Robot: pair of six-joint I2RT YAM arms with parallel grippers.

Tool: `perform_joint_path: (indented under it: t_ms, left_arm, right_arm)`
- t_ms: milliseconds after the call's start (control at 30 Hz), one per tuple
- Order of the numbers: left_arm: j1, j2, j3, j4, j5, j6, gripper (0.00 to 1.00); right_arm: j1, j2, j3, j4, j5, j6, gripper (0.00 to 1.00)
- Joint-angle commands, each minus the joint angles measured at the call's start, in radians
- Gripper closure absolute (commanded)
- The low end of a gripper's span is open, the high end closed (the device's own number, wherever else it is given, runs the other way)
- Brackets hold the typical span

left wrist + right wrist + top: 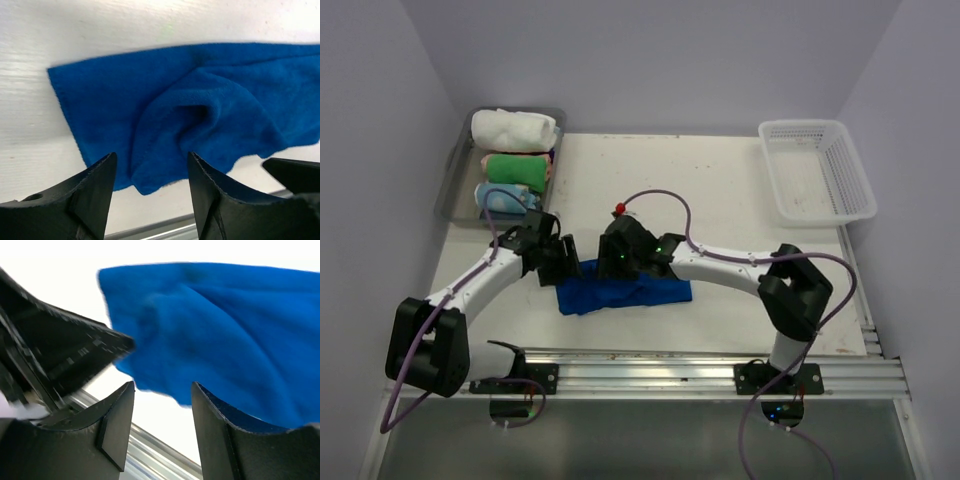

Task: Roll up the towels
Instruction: Fold the towel

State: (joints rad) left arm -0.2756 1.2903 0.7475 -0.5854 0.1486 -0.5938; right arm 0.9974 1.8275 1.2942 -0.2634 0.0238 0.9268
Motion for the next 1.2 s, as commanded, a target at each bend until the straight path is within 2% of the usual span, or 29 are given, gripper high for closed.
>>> perform_joint_path:
  t_ms: [0,100,200,333,500,633,867,967,1000,1167]
  left_arm:
    - [0.0,-0.023,-0.011,0.053,0.143,-0.005,0.37]
    - [-0.036,-0.026,-0.011,0.068,0.178,-0.041,0.39]
    - [-0.065,-0.019,-0.04,0.113,0.184,-0.11,0.44]
    - [-0.076,0.01,-0.082,0.171,0.169,-0.169,0.48]
    - [-0.091,0.032,-0.088,0.206,0.134,-0.179,0.44]
    - [-0.094,0.047,-0.082,0.243,0.14,-0.181,0.54]
    - [-0.116,0.115,-0.068,0.275,0.143,-0.176,0.55]
    - [-0.122,0.112,-0.056,0.268,0.135,-0.181,0.68]
    - [-0.123,0.104,-0.045,0.26,0.132,-0.182,0.77]
    - [-0.125,0.035,0.016,0.124,0.048,-0.156,0.9]
  right_arm:
    - [-0.022,-0.196,-0.088,-0.055,0.128,-0.046,0.47]
    - [-0.074,-0.285,-0.174,-0.102,0.16,-0.048,0.46]
    - [-0.115,-0.338,-0.235,-0.12,0.177,-0.052,0.46]
    - [-0.134,-0.398,-0.248,-0.164,0.214,-0.068,0.46]
    - [-0.146,-0.425,-0.256,-0.186,0.232,-0.083,0.45]
    - [-0.148,-0.421,-0.259,-0.194,0.222,-0.083,0.45]
    - [-0.148,-0.422,-0.263,-0.198,0.22,-0.072,0.45]
    - [-0.148,-0.424,-0.263,-0.203,0.225,-0.071,0.45]
    - [-0.148,-0.425,-0.263,-0.204,0.225,-0.069,0.45]
    - [-0.148,-0.424,-0.268,-0.209,0.226,-0.068,0.45]
